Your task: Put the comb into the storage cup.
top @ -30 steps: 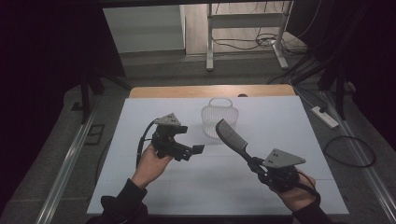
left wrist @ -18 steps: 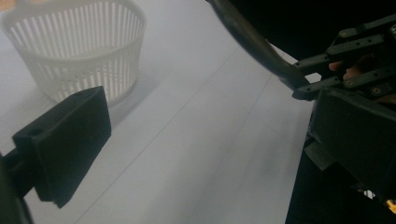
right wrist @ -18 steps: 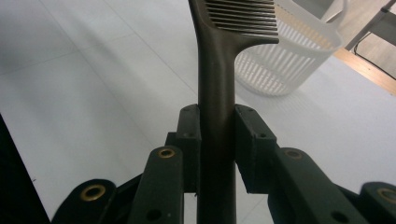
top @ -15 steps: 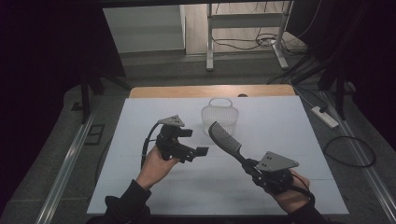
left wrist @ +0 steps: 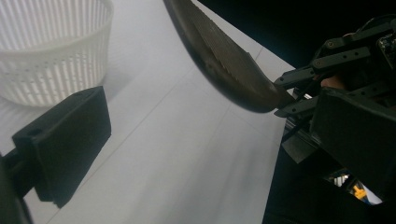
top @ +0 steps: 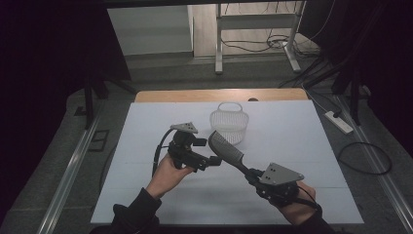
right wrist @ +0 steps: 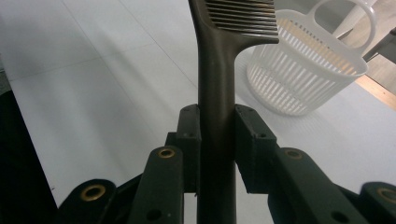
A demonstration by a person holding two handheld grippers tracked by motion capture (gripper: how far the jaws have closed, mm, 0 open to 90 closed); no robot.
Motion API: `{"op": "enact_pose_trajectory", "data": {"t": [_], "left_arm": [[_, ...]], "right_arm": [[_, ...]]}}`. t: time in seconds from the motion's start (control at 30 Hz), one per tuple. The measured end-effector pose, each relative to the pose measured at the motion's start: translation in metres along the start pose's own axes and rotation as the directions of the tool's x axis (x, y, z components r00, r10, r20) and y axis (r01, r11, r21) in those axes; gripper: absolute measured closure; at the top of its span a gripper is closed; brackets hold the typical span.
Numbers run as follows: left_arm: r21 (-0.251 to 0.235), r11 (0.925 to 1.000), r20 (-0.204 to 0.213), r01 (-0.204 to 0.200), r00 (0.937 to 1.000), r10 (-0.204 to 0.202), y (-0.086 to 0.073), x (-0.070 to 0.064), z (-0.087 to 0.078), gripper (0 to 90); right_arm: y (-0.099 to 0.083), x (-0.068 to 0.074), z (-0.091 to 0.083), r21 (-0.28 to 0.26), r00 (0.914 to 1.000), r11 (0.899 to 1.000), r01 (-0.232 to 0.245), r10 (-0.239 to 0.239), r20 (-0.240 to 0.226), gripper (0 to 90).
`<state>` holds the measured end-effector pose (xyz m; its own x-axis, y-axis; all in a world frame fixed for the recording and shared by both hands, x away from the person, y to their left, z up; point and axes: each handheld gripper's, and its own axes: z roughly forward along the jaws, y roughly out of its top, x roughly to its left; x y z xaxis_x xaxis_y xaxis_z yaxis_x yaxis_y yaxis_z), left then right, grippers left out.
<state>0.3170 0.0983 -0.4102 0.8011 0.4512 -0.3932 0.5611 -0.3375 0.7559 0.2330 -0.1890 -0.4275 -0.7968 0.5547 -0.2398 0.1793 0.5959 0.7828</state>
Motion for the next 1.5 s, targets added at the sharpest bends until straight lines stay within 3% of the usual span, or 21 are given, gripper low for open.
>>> {"op": "enact_pose_trajectory", "data": {"t": [0.37,0.47,0.5,0.57,0.6,0.63,0.67,0.83,0.93,1.07,1.13,1.17,1.2,1.23,1.3,1.4,1.5], "left_arm": [[0.012,0.9997,0.052,0.022,0.9984,-0.023,0.001,-0.001,0.005,0.9],[0.019,0.9994,0.077,0.027,0.9966,-0.029,0.001,-0.002,0.004,10.7],[0.021,0.9991,0.099,0.037,0.9944,-0.039,0.001,-0.002,0.003,19.9],[0.026,0.9989,0.108,0.039,0.9932,-0.042,0.001,-0.001,0.003,30.0],[0.029,0.9985,0.123,0.045,0.9912,-0.049,0.0,-0.001,0.003,30.0],[0.03,0.9981,0.135,0.055,0.9891,-0.058,0.0,0.0,0.003,39.1],[0.034,0.9972,0.146,0.066,0.9868,-0.07,0.0,0.001,0.002,39.1],[0.035,0.9944,0.21,0.1,0.972,-0.105,0.0,0.004,0.001,60.9],[0.037,0.9937,0.219,0.106,0.9693,-0.112,-0.001,0.005,0.002,67.5],[0.047,0.9906,0.234,0.128,0.9627,-0.136,-0.002,0.007,0.003,70.9],[0.051,0.988,0.259,0.146,0.9534,-0.154,-0.003,0.009,0.003,73.1],[0.051,0.988,0.259,0.146,0.9534,-0.154,-0.003,0.009,0.003,74.4],[0.05,0.9856,0.284,0.161,0.9439,-0.169,-0.004,0.01,0.004,75.9],[0.05,0.9856,0.284,0.161,0.9439,-0.169,-0.004,0.01,0.004,77.1],[0.053,0.9825,0.297,0.179,0.9365,-0.186,-0.004,0.011,0.004,78.0],[0.057,0.9734,0.324,0.222,0.9183,-0.228,-0.006,0.013,0.006,82.4],[0.061,0.971,0.325,0.231,0.9151,-0.238,-0.007,0.013,0.007,82.8]], "right_arm": [[0.002,0.006,0.001,-0.011,0.9996,1.0,0.029,-0.028,0.007,72.8],[0.001,0.006,0.001,-0.012,0.9995,0.999,0.031,-0.031,0.008,72.8],[0.001,0.006,0.002,-0.01,0.9994,0.999,0.033,-0.032,0.012,72.8],[0.001,0.005,0.002,-0.011,0.9994,0.999,0.033,-0.033,0.011,72.8],[0.001,0.005,0.002,-0.011,0.9994,0.999,0.033,-0.033,0.011,72.8],[0.0,0.005,0.002,-0.011,0.9994,0.999,0.033,-0.033,0.013,72.8],[0.0,0.005,0.002,-0.011,0.9994,0.999,0.033,-0.033,0.013,72.8],[0.0,0.006,0.002,-0.01,0.9992,0.999,0.038,-0.038,0.014,72.8],[0.0,0.006,0.003,-0.011,0.9992,0.999,0.039,-0.039,0.01,72.7],[0.0,0.006,0.003,-0.01,0.9991,0.999,0.041,-0.041,0.008,72.7],[-0.001,0.006,0.004,-0.002,0.9991,0.999,0.041,-0.041,0.003,72.7],[-0.001,0.006,0.004,-0.002,0.9991,0.999,0.041,-0.041,0.003,72.7],[-0.001,0.006,0.005,-0.002,0.9991,0.999,0.042,-0.042,0.005,72.6],[-0.002,0.006,0.005,0.0,0.9991,0.999,0.042,-0.042,0.004,72.6],[-0.002,0.006,0.006,0.001,0.999,0.999,0.044,-0.044,0.006,72.6],[-0.002,0.006,0.007,0.01,0.9979,0.998,0.062,-0.063,0.017,72.5],[-0.003,0.007,0.008,0.014,0.998,0.998,0.061,-0.061,0.018,72.4]]}}
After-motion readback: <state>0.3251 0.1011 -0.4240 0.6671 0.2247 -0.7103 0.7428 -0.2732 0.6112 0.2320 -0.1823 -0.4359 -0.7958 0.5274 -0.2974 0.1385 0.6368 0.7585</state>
